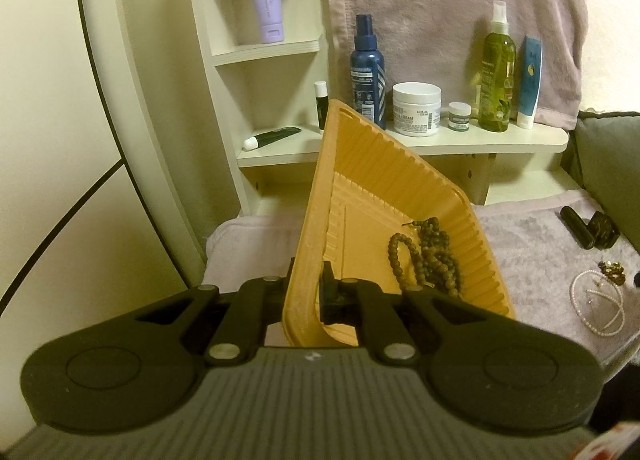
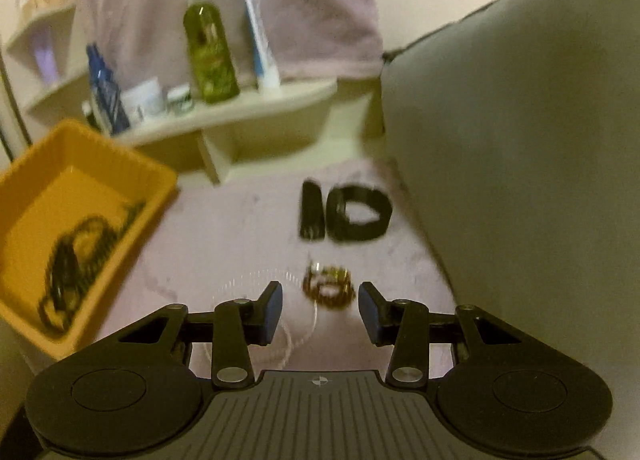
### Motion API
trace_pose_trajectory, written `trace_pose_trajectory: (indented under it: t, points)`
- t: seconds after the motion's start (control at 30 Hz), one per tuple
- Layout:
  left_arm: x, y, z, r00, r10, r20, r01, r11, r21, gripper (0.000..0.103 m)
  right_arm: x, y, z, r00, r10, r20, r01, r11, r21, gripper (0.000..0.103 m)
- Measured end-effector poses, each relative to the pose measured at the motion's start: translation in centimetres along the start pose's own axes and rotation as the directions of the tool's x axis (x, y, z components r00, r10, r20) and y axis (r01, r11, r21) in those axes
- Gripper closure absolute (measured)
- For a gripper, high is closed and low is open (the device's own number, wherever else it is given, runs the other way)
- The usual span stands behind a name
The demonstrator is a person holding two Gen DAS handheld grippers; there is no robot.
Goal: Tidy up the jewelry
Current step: 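Grasp the white pearl necklace on the towel with the right gripper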
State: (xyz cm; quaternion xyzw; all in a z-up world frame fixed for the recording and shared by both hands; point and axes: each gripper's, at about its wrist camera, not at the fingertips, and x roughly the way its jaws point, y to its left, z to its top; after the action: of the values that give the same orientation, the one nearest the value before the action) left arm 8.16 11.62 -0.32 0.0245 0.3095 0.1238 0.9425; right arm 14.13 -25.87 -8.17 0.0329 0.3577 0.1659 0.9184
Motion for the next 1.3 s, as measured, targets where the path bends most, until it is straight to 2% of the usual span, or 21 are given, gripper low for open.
trace_pose_trajectory:
  t: [0.13, 0.23, 0.27, 0.43, 0.6, 0.67, 0.73, 0.93, 1.3]
  points:
    - [0.0, -0.1, 0.0, 1.000, 0.002, -0.002, -0.002, 1.000, 0.004, 0.097, 1.1, 0.5, -0.8, 1.000, 0.002, -0.022, -0.002, 1.000, -0.016, 0.062]
    - [0.1, -0.1, 0.1, 1.000, 0.003, -0.003, -0.003, 1.000, 0.006, 0.097, 1.9, 0.6, -1.0, 0.999, -0.008, -0.033, 0.007, 1.000, -0.019, 0.078]
    - [0.1, -0.1, 0.1, 1.000, 0.004, -0.003, -0.004, 1.000, 0.007, 0.097, 2.1, 0.6, -1.0, 0.999, -0.016, -0.032, 0.015, 1.000, -0.018, 0.080]
    - [0.2, -0.1, 0.1, 1.000, 0.004, -0.004, -0.004, 1.000, 0.008, 0.097, 3.2, 0.9, -1.1, 0.998, -0.041, -0.050, 0.039, 0.999, -0.034, 0.084]
    - [0.2, -0.1, 0.2, 1.000, 0.005, -0.004, -0.005, 1.000, 0.009, 0.097, 3.8, 2.0, -1.3, 0.996, -0.079, -0.043, 0.074, 0.991, -0.116, 0.086]
    - [0.2, -0.1, 0.2, 1.000, 0.004, -0.004, -0.004, 1.000, 0.007, 0.097, 4.0, 2.5, -1.3, 0.996, -0.081, -0.047, 0.074, 0.987, -0.145, 0.097]
    - [0.2, -0.1, 0.2, 1.000, 0.004, -0.005, -0.004, 1.000, 0.007, 0.097, 4.1, 2.6, -1.1, 0.995, -0.079, -0.056, 0.071, 0.988, -0.140, 0.101]
    - [0.1, -0.2, 0.2, 1.000, 0.002, -0.002, -0.002, 1.000, 0.009, 0.097, 3.0, 3.1, -0.3, 0.998, -0.064, -0.026, 0.060, 0.990, -0.132, 0.101]
    - [0.1, -0.3, 0.2, 1.000, 0.001, -0.001, -0.001, 1.000, 0.007, 0.097, -2.1, 5.3, 5.0, 0.990, 0.045, 0.131, -0.024, 0.987, -0.156, 0.101]
